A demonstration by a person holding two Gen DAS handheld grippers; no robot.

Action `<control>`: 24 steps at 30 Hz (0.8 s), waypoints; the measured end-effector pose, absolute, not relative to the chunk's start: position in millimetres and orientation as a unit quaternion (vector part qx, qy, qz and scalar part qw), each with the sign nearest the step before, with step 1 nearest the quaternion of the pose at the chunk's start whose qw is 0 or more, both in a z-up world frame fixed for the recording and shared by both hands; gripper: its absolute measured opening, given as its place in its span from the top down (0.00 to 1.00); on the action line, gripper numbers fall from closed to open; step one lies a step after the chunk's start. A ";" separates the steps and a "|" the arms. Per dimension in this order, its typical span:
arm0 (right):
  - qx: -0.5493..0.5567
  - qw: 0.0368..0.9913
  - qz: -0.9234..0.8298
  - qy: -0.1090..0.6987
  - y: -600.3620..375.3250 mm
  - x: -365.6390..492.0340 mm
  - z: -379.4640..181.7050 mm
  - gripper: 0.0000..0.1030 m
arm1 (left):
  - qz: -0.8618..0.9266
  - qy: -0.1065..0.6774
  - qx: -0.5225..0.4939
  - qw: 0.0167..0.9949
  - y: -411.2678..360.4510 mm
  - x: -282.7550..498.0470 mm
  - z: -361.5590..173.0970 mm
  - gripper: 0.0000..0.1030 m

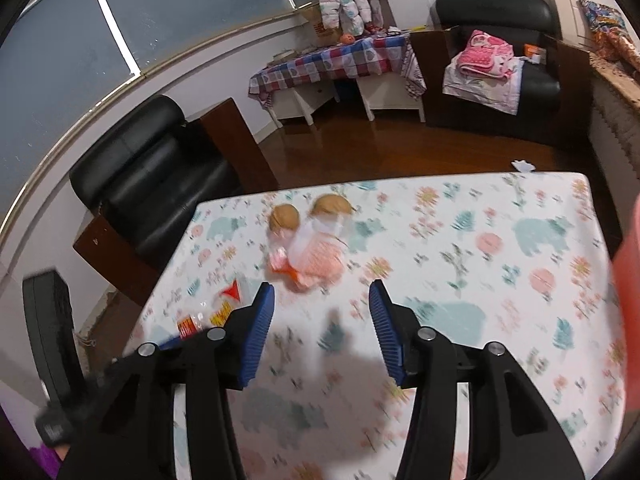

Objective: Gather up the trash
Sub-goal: 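Grasp the red-and-white snack bag with the left tool while the right tool grasps the clear plastic wrapper, then carry the snack bag and clear wrapper over the pink bucket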

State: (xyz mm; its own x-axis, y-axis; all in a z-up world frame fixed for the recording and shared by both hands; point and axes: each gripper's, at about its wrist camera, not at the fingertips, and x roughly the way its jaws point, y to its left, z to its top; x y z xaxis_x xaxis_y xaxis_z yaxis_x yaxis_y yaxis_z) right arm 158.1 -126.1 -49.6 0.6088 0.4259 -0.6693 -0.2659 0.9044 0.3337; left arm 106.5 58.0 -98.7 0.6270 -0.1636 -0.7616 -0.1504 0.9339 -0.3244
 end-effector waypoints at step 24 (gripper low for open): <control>0.163 0.861 0.213 0.432 -120.6 203.6 -71.8 0.89 | -0.028 0.426 -0.174 0.887 56.1 95.9 -92.4 0.91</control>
State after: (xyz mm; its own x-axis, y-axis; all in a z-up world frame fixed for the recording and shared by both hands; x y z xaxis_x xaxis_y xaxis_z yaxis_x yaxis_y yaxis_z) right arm 203.6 -120.6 -71.8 0.5363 0.5073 -0.6745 -0.2258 0.8563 0.4644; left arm 95.9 56.1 -92.4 0.6356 -0.1982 -0.7462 -0.0983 0.9379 -0.3328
